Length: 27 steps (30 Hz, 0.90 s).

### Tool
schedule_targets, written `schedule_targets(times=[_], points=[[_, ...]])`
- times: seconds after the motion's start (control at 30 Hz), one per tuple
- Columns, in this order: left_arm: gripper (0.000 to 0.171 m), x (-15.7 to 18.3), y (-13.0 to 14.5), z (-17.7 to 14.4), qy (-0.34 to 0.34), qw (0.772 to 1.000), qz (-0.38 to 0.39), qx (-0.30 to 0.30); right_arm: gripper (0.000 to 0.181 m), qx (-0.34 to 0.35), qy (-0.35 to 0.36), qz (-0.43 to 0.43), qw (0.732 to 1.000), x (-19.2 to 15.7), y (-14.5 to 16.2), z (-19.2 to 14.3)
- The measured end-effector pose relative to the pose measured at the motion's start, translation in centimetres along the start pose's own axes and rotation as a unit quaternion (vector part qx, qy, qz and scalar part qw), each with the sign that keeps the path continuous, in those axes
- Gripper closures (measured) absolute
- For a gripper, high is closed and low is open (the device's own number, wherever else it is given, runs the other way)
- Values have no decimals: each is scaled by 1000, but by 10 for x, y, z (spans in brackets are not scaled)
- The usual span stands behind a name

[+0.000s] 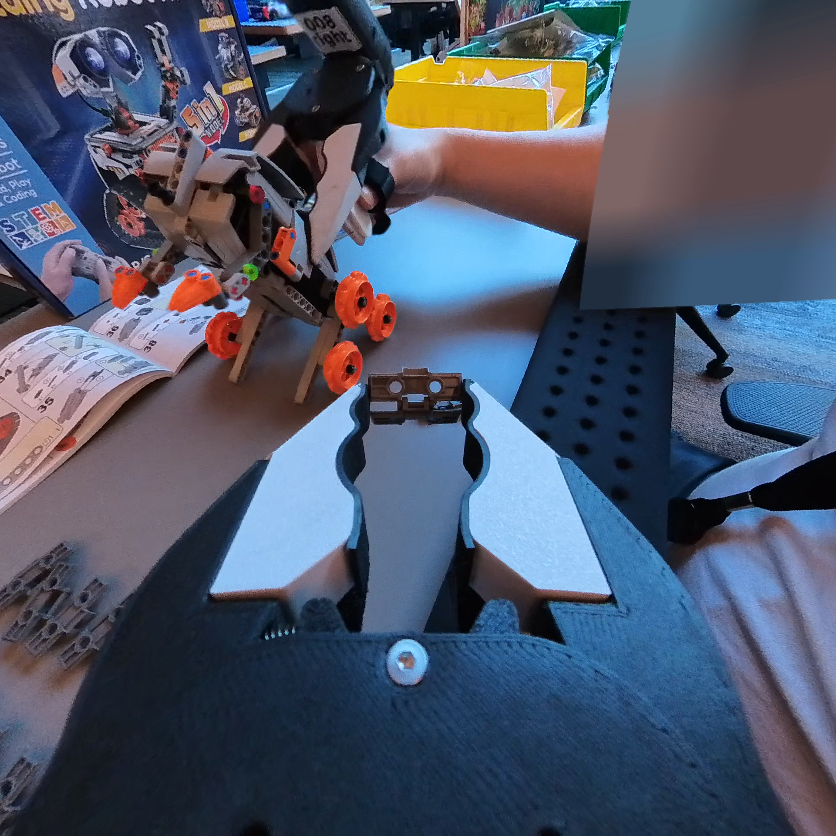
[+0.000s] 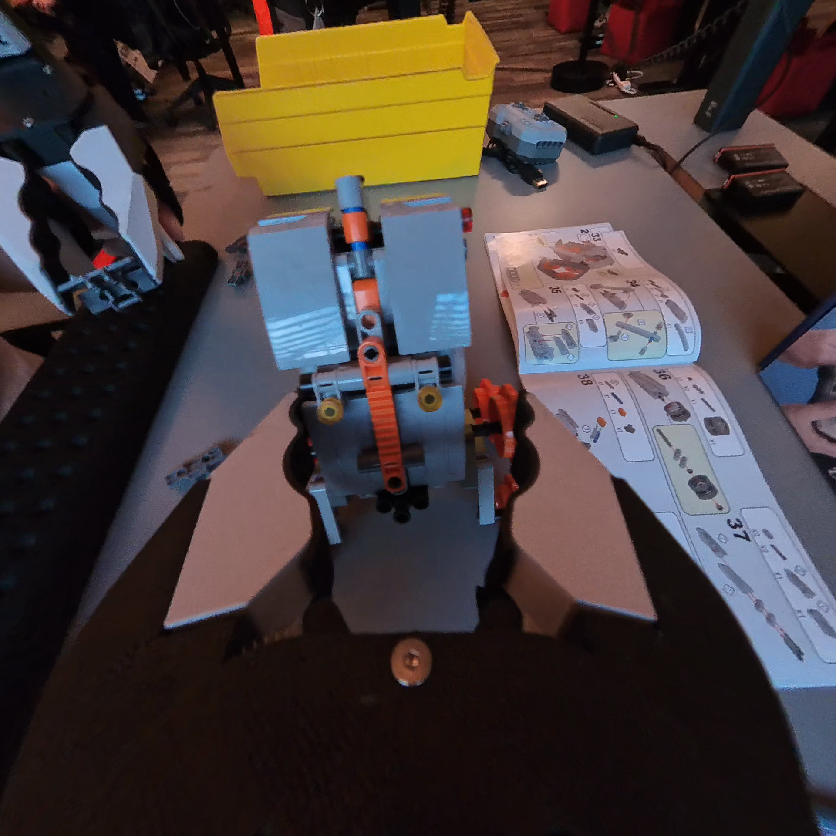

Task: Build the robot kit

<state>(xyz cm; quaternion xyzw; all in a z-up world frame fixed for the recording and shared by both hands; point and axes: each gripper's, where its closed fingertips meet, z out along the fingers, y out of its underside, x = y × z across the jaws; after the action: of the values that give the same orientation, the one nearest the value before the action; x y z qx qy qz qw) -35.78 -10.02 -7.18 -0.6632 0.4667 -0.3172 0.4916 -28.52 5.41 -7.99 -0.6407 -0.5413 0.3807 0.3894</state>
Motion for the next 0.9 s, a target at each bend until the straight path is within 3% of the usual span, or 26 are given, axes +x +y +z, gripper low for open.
schedule_targets(times=[0.03,0.33,0.73,0.9], points=[[132,0,0,1,1,1000,-1,0,117,-3,-19,-17,1000,-8,0,-3],[132,10,-4,12,17,1000,5,-6,117,-20,33,3,999,4,25,-61],[132,9,-11,21,23,1000,-14,-5,117,-43,129,71,988,13,102,-233],[132,4,-18,24,27,999,-42,12,116,-46,115,70,990,14,107,-243]])
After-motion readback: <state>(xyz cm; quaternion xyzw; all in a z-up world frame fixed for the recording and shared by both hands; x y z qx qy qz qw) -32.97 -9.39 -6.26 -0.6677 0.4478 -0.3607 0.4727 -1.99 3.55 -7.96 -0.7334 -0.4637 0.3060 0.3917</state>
